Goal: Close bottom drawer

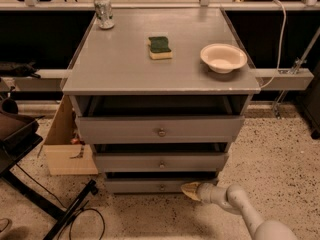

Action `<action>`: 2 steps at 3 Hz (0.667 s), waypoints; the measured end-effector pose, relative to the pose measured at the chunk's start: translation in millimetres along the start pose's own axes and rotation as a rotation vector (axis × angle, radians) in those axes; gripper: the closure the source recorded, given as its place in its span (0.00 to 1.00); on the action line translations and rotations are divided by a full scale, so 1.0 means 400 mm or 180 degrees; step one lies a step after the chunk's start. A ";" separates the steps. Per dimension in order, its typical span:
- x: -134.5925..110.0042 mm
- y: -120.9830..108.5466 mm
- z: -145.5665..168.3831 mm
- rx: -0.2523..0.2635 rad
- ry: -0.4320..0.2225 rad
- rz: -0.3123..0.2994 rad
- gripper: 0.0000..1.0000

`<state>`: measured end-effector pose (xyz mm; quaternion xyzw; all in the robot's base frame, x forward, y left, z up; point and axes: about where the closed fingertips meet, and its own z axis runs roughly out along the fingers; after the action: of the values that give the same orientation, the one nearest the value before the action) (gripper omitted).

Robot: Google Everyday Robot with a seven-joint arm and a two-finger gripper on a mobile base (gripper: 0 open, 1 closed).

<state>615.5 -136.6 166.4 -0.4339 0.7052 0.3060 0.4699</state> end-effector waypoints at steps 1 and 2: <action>0.000 0.000 0.000 0.0000 0.0000 0.0000 0.07; 0.000 0.000 0.000 0.0000 0.0000 0.0000 0.23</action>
Offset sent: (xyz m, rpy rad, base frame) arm 0.0000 0.0000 0.0000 0.0000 0.0000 0.0000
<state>615.4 -136.5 166.4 -0.4340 0.7051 0.3060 0.4699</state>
